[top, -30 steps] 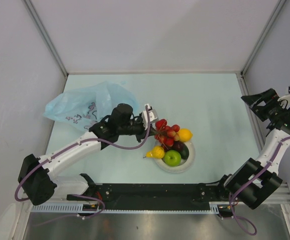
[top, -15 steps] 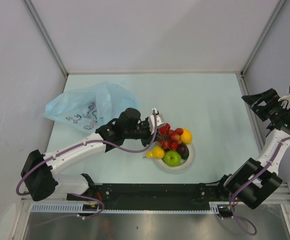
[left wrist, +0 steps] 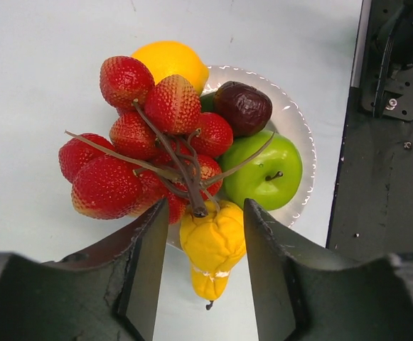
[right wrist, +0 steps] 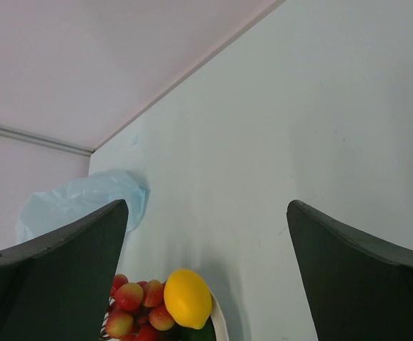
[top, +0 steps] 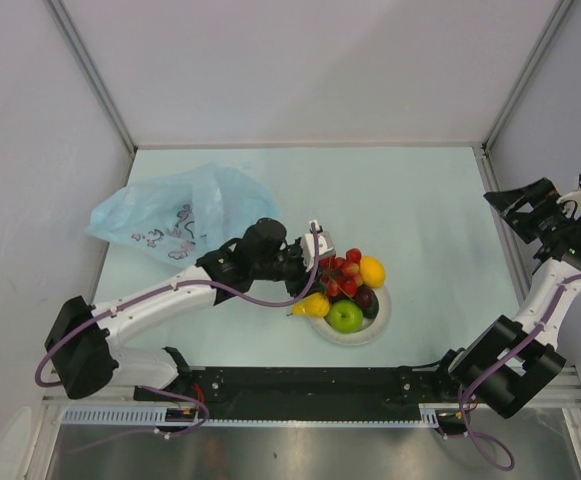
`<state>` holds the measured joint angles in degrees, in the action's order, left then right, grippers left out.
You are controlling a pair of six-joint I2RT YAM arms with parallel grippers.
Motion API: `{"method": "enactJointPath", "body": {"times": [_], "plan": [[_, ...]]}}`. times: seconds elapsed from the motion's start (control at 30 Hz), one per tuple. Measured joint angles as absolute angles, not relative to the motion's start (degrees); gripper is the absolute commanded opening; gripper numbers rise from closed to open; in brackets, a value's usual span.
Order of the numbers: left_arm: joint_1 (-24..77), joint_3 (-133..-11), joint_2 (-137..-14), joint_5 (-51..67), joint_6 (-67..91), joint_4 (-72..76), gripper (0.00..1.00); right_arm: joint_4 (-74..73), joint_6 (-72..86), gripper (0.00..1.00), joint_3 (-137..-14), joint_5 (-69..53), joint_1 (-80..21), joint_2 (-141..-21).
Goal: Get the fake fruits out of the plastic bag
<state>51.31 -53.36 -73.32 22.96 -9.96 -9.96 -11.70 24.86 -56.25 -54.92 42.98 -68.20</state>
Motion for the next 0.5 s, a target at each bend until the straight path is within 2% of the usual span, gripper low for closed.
{"method": "enactJointPath", "body": {"times": [0.07, 0.13, 0.27, 0.33, 0.5], "plan": [[51.31, -53.36, -73.41, 23.20, -10.00, -9.96, 0.58, -11.68, 24.86, 1.00, -56.25, -54.92, 42.98, -68.18], [51.33, -53.36, -73.47, 23.49, -9.96, -9.98, 0.70, -11.68, 24.86, 1.00, -56.25, -54.92, 42.98, -68.20], [51.37, -53.36, -73.47, 23.79, -10.02, -9.98, 0.82, -11.64, 24.86, 1.00, -56.25, -54.92, 42.98, -68.20], [51.37, -53.36, -73.47, 23.73, -10.09, -9.98, 1.00, -11.64, 24.86, 1.00, -56.25, -54.92, 42.98, -68.20], [51.37, -53.41, -73.47, 23.57, -10.74, -11.51, 1.00, -11.57, 24.91, 1.00, -56.25, -54.96, 43.00, -68.20]]}}
